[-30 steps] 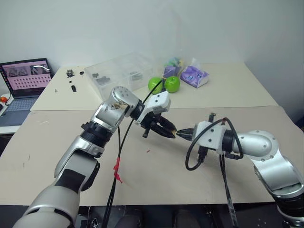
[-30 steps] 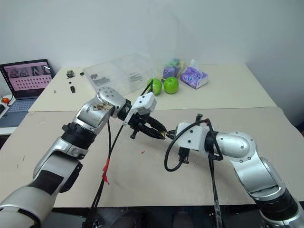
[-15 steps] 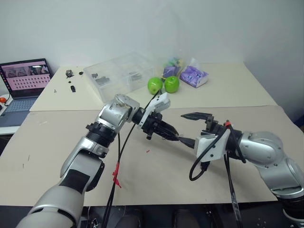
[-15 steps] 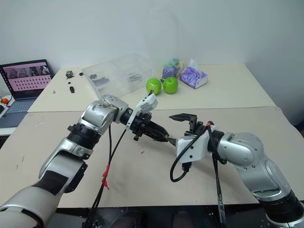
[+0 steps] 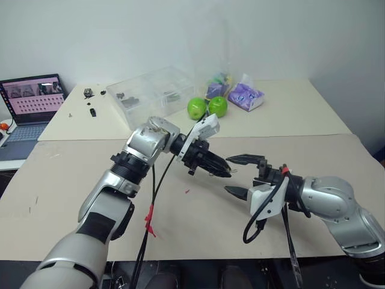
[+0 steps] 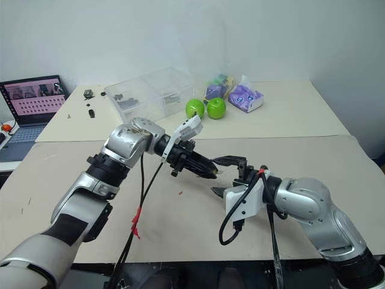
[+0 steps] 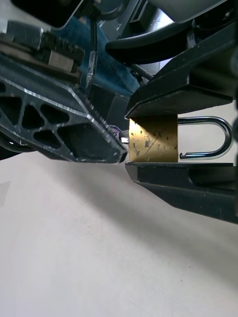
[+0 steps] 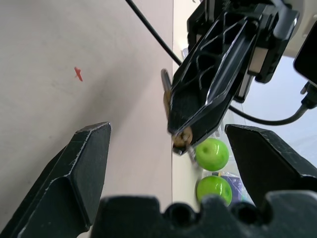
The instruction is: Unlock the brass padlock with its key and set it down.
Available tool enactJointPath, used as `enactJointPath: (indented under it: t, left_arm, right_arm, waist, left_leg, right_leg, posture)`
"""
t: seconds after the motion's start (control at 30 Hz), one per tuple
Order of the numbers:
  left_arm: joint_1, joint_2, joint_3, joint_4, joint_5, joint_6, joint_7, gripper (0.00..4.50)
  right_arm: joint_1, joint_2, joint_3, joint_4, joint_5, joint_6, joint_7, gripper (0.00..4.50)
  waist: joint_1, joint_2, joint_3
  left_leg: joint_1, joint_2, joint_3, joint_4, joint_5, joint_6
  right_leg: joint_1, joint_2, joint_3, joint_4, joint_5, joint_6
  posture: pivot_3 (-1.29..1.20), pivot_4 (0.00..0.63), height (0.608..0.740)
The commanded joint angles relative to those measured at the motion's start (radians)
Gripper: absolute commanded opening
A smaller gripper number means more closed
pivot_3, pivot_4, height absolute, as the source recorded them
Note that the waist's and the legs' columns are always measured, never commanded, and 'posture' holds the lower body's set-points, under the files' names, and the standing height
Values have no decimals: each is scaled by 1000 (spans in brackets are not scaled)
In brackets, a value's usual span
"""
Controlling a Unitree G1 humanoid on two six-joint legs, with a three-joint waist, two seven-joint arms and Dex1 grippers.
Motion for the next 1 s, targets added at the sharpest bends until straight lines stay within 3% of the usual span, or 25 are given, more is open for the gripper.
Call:
enactJointPath:
  t: [0.03,0.27,0.63,1.0]
  left_arm:
    - [-23,29,-4,-11,-20,-10,-54,812]
    - [-37,98,-101,64,-89,-64,-69,812]
    - [-66,171,-243,11,-275,-68,-69,812]
    - [-61,160,-271,-18,-305,-47,-69,812]
  right_arm:
    - [7,3,-43,-1,-13,-60,-38,4328]
    - [37,11,-46,-30,2,-101,-53,4328]
    - [86,46,-28,-75,-2,-95,-52,4328]
    - [71,67,-26,-63,-4,-91,-55,4328]
  waist:
    - [1,0,0]
    - [1,0,0]
    - [2,0,0]
    - [1,0,0]
  left_leg:
    - [0,0,0,0,0,0]
    - [1,0,0,0,0,0]
    - [1,0,0,0,-2,3]
    - [1,0,0,0,-2,3]
  right_leg:
    - [0,0,0,0,0,0]
    - [0,0,0,0,0,0]
    - [0,0,0,0,0,0]
    - [0,1,1,0,0,0]
  posture:
    - [0,150,740]
    - [0,150,740]
    - [0,150,740]
    - [0,150,740]
